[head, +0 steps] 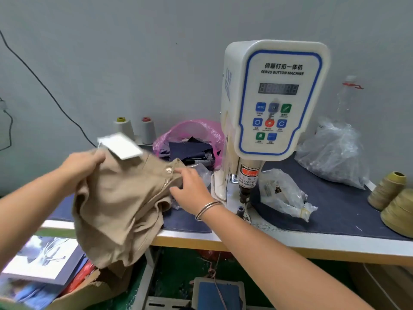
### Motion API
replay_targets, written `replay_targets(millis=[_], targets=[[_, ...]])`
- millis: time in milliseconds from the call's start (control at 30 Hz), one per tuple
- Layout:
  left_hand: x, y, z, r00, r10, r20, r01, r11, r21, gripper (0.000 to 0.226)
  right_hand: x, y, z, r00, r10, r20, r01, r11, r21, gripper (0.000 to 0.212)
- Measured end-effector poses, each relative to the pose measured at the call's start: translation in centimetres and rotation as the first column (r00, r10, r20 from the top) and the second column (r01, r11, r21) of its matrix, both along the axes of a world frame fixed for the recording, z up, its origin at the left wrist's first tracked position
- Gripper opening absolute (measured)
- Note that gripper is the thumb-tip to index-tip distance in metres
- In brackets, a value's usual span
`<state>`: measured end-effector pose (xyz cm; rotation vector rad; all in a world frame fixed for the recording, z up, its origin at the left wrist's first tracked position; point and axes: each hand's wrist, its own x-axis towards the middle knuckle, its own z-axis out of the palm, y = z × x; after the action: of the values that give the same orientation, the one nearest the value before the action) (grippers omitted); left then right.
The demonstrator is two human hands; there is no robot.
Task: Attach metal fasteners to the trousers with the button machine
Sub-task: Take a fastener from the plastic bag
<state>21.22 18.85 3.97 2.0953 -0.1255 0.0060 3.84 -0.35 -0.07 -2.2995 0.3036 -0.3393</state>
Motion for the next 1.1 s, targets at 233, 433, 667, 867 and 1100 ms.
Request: replay_targets(millis=[233, 433, 667, 867, 1100], targets=[[-0.4, -0.5, -4.7, 0.976, -0.025, 0.217, -0.109, 0.804, 0.585, 0.05, 2.3, -0.4, -2.8, 0.977, -0.009, -0.215, -0.032, 0.982, -0.187, 0.052], [-2.6, -7.3, -4.2, 0.737, -0.645, 0.202, 0.426, 0.676, 0.602, 0.042, 2.6, -0.4, -3.3, 0.985, -0.03, -0.169, -0.006, 0.978, -0.21, 0.047], [-2.3, -8.7, -2.9, 0.729, -0.599, 0.331, 0.43, 0.777, 0.46, 0.026, 1.9, -0.9, -1.9, 0.995, -0.092, -0.023, 0.092, 0.996, -0.011, 0.057], [-3.6, -5.1, 3.4, 0.643, -0.698, 0.316, 0.743, 0.669, -0.032, 0.021, 2.5, -0.5, 3.3, 0.981, -0.006, 0.196, -0.012, 0.996, 0.092, 0.082], [-4.8, -3.4, 6.9, 0.63, -0.674, 0.385, 0.731, 0.683, -0.001, 0.016, 1.7, -1.1, 6.1, 0.923, -0.062, 0.38, 0.133, 0.978, -0.162, 0.035]])
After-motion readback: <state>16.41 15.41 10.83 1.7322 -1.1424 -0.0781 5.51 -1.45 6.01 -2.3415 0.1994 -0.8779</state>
